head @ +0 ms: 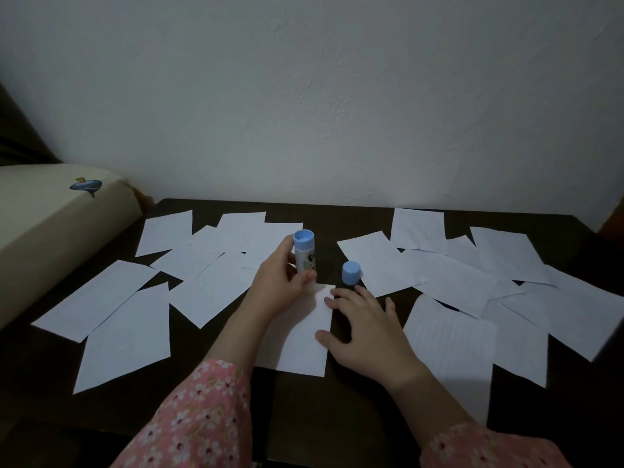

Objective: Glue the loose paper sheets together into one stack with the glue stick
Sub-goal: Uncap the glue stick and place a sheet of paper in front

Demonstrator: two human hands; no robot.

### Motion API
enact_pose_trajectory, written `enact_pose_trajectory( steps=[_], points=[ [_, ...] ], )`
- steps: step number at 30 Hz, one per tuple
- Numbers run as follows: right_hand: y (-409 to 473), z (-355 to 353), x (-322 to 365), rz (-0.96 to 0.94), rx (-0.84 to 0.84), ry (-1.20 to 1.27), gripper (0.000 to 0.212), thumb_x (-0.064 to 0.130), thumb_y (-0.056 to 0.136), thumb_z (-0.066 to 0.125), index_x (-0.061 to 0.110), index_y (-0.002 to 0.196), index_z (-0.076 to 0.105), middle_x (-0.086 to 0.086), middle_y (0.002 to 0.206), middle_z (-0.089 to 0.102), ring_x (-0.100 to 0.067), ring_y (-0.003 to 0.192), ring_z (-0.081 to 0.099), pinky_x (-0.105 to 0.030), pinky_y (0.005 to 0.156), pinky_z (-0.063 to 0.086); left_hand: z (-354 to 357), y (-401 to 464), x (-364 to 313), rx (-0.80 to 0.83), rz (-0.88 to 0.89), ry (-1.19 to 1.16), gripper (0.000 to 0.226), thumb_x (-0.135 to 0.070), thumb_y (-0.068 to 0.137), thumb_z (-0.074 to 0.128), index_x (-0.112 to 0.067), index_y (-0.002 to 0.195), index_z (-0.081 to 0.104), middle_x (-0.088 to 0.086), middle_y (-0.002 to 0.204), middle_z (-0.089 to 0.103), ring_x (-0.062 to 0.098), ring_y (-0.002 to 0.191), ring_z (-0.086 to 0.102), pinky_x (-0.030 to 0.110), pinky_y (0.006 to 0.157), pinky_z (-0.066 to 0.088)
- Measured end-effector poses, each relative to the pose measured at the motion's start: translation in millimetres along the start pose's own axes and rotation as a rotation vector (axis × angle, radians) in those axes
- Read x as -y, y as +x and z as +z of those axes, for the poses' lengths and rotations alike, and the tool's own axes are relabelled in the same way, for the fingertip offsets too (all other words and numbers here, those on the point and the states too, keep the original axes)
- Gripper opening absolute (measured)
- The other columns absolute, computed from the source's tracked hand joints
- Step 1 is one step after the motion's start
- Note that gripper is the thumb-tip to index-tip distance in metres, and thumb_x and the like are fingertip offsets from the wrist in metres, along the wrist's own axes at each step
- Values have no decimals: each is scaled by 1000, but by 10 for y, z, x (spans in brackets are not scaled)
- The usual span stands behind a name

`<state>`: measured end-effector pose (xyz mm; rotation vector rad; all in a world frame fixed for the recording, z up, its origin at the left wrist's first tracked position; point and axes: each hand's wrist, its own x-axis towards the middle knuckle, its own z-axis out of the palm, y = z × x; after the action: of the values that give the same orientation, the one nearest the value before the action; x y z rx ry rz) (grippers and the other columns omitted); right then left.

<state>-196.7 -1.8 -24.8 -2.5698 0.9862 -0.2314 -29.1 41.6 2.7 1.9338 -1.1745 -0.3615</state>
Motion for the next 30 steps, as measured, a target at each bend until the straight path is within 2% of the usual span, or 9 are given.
enact_pose_trajectory(
  steps=[5,9,15,17,20,24,28,30],
  points=[
    [4,-15,12,8,7,2,62,60,89,48,39,145,31,18,157,18,-11,147,1,-56,115,-6,-118,3,79,-43,-28,14,59,-21,90,63,-26,141,33,4,128,55,8,93,49,15,64,38],
    [1,-24,25,13,14,-1,62,60,89,47,39,145,30,18,157,16,-11,147,0,-55,115,-6,-177,-16,89,-68,-66,1,59,-21,91,62,-26,141,33,5,132,53,9,97,48,26,76,41],
    [1,-25,29,18,13,0,62,61,89,48,39,145,32,18,157,17,-11,147,1,-56,115,-5,-254,-53,140,-107,-113,-27,62,-22,91,62,-27,144,29,5,135,50,20,113,52,30,84,44],
    [-1,-28,32,18,12,1,62,61,89,48,39,145,32,18,157,17,-11,147,2,-56,116,-4,-319,-78,169,-145,-135,-68,61,-23,91,61,-28,143,29,3,134,50,19,112,52,32,85,45],
    [-4,-35,37,17,15,0,62,60,89,48,39,145,32,18,157,17,-11,147,2,-57,116,-4,-461,-103,226,-266,-168,-377,55,-26,91,61,-28,139,34,4,128,51,18,104,57,33,84,49],
    [-4,-36,48,15,30,-3,61,58,91,47,38,146,29,17,158,13,-12,148,0,-56,115,-5,-593,-104,212,-447,-300,-806,36,-34,94,56,-29,127,42,7,119,59,21,100,65,42,94,51],
    [-10,-57,48,23,25,27,57,48,93,51,36,146,33,12,155,12,-12,146,4,-53,116,-3,-611,-128,228,-444,-451,-1021,35,-33,95,54,-22,128,47,14,106,65,26,87,71,39,82,57],
    [-13,-68,32,30,19,41,54,40,94,51,35,145,35,11,147,22,-10,142,13,-51,119,3,-612,-136,237,-423,-480,-983,27,-29,94,56,-20,119,54,13,102,67,24,85,72,32,73,57]
  ],
)
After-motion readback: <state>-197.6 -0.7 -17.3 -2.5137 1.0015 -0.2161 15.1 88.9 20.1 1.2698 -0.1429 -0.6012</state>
